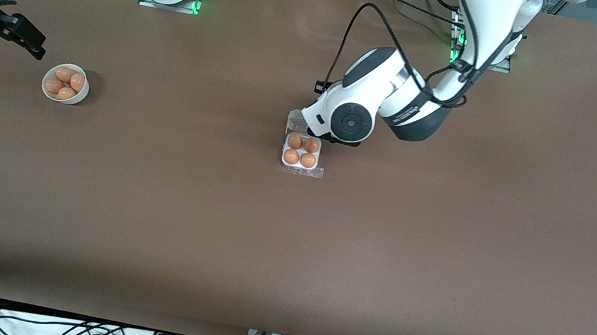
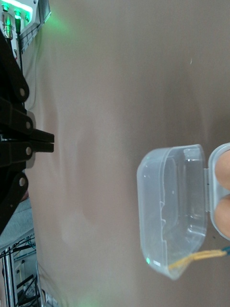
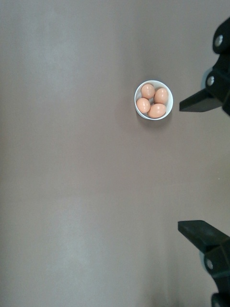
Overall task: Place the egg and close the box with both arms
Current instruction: 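Press the carton lid shut with the left gripper while the right gripper returns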
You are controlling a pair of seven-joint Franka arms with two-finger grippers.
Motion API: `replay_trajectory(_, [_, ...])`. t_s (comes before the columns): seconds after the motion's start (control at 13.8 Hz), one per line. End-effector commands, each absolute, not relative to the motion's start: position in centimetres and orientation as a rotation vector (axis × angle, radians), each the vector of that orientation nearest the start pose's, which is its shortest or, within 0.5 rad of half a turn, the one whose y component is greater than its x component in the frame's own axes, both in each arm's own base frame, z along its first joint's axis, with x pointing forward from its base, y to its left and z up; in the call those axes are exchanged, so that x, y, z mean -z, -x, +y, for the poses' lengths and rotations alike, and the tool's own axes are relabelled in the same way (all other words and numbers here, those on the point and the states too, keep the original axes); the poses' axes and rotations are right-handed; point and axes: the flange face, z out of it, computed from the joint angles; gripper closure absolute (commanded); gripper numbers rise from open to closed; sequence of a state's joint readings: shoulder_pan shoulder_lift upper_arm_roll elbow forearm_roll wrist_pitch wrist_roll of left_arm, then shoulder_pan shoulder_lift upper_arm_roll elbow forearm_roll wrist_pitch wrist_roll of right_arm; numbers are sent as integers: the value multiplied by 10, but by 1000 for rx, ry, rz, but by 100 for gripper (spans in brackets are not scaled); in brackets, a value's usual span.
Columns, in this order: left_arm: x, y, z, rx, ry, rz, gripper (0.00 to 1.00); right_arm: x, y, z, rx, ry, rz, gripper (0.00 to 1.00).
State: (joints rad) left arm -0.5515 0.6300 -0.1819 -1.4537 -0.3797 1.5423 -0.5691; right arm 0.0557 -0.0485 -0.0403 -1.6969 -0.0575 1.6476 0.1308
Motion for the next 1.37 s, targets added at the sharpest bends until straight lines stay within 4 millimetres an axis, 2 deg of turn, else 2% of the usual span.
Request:
replay_trajectory(0.0, [-286, -475, -465, -1128, 3010, 74, 95, -600, -545, 1, -10, 3206, 155, 0])
replay_trajectory(0.29, [-265, -468, -486, -1050, 3045, 26, 95, -590, -553, 5, -10, 3203, 144, 0])
replay_trajectory(0.94, [-251, -477, -489, -959, 3089, -22, 94, -595, -554, 8, 7, 3199, 147, 0])
replay_trajectory(1.16, [-253, -490, -487, -890, 3139, -61, 94, -594, -554, 8, 5, 3199, 147, 0])
replay_trajectory(1.3, [-261, -502, -484, -845, 3169, -83, 94, -594, -554, 8, 5, 3199, 147, 0])
